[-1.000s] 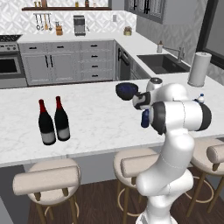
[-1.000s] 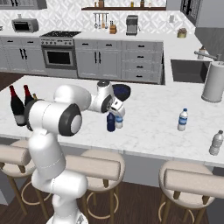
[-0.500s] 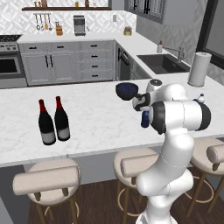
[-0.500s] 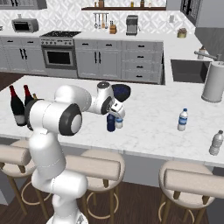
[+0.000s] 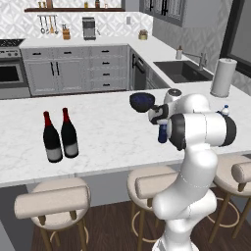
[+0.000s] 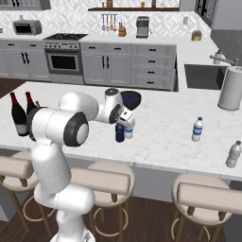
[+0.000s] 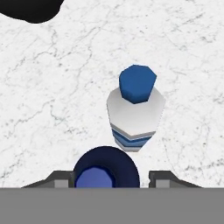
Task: Move the plastic bottles in the middle to the plastics group, and the glass bottles in the middle to the glass group.
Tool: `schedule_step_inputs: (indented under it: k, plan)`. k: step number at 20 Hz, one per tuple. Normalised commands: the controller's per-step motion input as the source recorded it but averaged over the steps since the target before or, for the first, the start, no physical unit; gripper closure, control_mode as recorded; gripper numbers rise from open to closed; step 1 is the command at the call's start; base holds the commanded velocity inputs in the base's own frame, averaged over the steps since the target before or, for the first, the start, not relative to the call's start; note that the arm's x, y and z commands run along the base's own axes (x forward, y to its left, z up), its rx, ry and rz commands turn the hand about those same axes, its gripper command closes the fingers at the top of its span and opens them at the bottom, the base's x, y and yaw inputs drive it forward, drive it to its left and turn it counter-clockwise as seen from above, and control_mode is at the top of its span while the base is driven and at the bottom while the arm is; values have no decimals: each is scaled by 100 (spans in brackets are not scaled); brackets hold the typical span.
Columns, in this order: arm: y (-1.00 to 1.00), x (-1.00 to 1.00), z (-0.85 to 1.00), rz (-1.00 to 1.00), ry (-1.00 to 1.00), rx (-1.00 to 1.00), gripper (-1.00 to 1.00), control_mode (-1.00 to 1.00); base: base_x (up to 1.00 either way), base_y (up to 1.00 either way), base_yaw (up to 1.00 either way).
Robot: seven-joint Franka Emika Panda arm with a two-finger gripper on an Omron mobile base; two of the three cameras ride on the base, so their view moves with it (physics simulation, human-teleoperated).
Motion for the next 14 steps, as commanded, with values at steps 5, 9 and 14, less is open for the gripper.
schedule_step_inputs:
  k: [5,9,14]
  plan:
    - [0,0,0,0,0,0,100,-100,0,0,0]
    - [0,0,0,0,0,0,100,-100,0,0,0]
    - [-13,-52,1,0,-4,0,100,-100,0,0,0]
